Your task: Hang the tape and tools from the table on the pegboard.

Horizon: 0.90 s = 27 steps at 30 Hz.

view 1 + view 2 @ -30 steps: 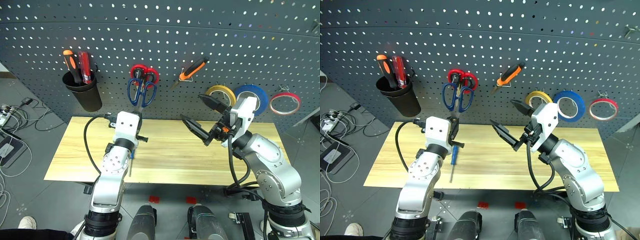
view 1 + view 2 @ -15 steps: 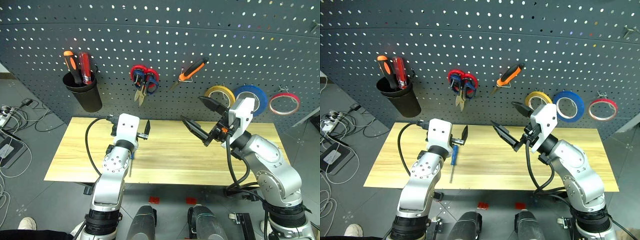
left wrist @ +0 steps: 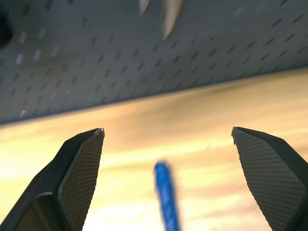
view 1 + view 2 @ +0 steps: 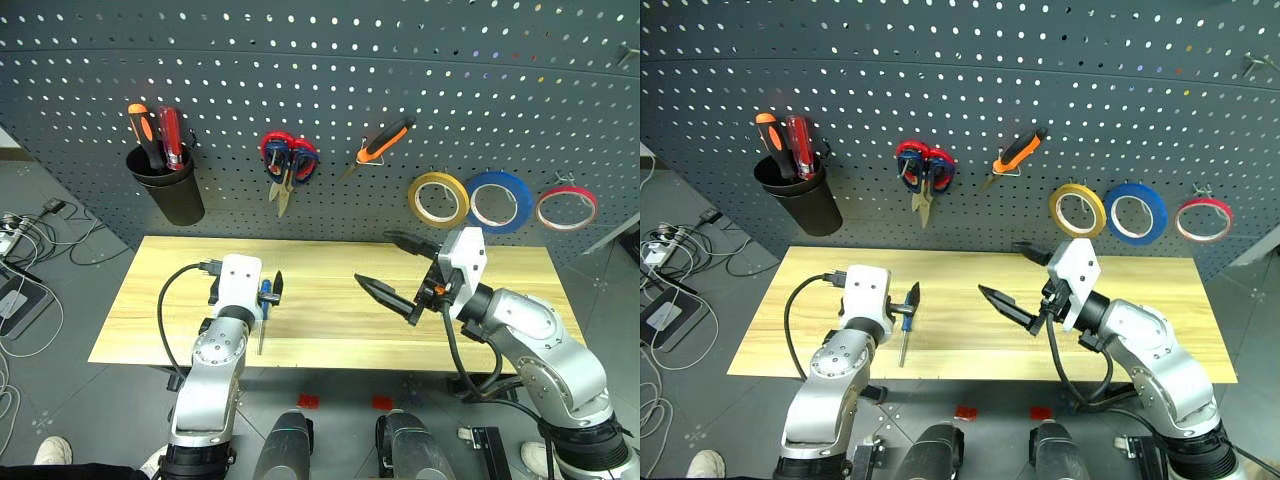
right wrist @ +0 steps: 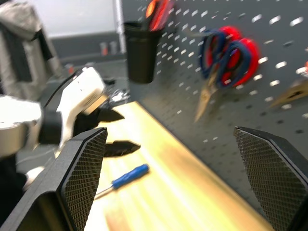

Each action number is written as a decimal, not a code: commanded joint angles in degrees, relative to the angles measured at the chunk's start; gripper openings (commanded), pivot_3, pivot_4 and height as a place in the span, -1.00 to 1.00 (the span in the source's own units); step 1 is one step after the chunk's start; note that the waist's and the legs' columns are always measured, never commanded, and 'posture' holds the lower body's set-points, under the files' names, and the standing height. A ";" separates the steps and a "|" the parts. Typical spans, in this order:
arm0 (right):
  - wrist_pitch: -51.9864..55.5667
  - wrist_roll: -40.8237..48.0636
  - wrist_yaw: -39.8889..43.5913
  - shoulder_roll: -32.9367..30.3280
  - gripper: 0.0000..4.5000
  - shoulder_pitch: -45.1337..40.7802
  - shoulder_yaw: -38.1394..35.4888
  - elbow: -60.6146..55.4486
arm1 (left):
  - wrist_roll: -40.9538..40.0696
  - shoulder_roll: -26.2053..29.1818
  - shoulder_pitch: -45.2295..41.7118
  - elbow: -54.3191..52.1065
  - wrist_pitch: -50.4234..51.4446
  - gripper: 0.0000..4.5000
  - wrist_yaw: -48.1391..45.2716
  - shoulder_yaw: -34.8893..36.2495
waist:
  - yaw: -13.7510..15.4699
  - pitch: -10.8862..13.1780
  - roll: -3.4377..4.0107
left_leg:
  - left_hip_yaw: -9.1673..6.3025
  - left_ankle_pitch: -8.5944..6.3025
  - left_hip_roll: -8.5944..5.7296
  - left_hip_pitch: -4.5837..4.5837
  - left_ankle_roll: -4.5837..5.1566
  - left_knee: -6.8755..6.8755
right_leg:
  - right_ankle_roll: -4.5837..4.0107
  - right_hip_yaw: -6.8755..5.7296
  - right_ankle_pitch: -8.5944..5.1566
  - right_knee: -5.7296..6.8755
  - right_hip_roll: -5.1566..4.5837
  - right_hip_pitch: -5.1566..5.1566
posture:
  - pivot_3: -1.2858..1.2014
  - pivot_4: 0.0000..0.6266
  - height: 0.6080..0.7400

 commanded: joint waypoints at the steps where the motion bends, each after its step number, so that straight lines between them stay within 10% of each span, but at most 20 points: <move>1: 0.18 -2.06 1.71 -1.22 1.00 -0.60 1.99 -0.30 | 0.27 1.11 -1.50 0.53 2.72 0.99 -0.01 0.73 | 0.00 0.25 -0.02 | -0.03 -0.01 -0.01 0.04 0.02 0.01 | 0.00 -0.01 0.00 -0.01 0.00 0.06 | 0.12 -0.09 1.00; 27: 7.69 -3.49 0.19 1.79 1.00 -6.69 5.61 0.39 | -7.37 2.15 -14.68 22.00 10.77 0.91 -2.40 5.32 | -0.56 7.95 0.05 | -0.22 -0.01 0.03 -0.05 0.01 0.10 | 0.00 -0.06 0.00 0.08 -0.01 -0.02 | 0.08 0.41 1.00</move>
